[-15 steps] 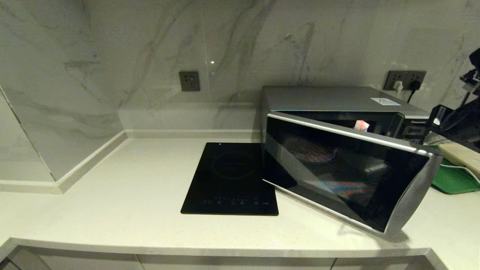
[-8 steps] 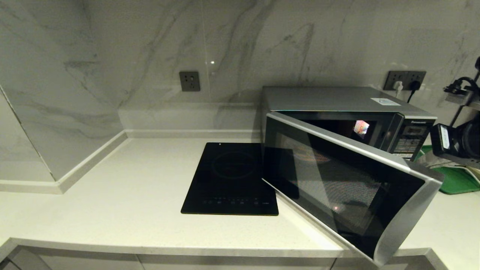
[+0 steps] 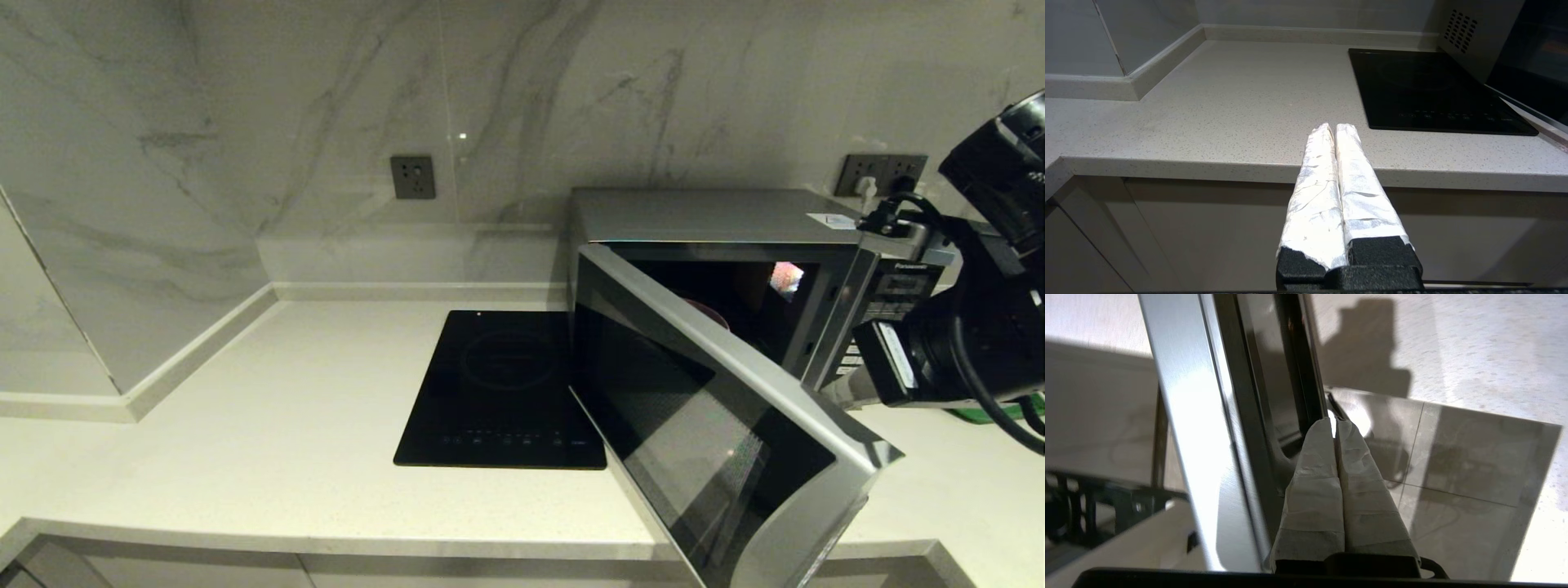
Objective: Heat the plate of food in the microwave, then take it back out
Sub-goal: Open the microwave oven
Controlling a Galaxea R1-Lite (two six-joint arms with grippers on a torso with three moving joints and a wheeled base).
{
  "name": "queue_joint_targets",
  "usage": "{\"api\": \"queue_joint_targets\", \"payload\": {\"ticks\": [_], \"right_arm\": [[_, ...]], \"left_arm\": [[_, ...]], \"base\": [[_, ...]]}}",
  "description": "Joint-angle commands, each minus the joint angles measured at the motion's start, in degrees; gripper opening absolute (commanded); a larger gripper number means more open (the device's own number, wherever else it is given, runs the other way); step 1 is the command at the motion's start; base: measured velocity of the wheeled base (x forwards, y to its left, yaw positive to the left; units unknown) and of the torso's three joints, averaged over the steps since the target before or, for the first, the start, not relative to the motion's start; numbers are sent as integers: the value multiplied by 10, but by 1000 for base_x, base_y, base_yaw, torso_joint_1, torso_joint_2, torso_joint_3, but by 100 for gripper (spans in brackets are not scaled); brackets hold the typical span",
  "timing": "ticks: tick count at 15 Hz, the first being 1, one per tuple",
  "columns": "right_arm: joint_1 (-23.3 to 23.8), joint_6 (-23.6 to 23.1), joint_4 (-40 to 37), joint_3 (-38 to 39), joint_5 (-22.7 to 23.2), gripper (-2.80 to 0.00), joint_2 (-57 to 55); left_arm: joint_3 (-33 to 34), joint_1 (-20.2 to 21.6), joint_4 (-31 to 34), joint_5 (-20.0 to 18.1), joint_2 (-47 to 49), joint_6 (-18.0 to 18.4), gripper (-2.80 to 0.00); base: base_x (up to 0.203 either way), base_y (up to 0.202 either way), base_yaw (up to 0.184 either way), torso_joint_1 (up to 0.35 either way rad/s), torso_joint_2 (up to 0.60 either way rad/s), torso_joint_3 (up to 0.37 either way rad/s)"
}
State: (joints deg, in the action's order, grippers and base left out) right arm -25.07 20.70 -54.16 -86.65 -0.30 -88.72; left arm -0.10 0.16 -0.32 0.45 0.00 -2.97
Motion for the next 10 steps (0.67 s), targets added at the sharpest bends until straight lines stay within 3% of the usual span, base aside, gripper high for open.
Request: {"api": "queue_joint_targets", "payload": {"ticks": [1,10], "right_arm": [[-58,-7,-2,6,-1,-280,0],[-164,-10,-1,4,3,-280,1]], "left_arm": [[0,0,0,0,0,-1,-280],[0,0,0,0,0,-1,-280]], "base": [[0,0,0,0,0,0],[0,0,0,0,0,0]]}}
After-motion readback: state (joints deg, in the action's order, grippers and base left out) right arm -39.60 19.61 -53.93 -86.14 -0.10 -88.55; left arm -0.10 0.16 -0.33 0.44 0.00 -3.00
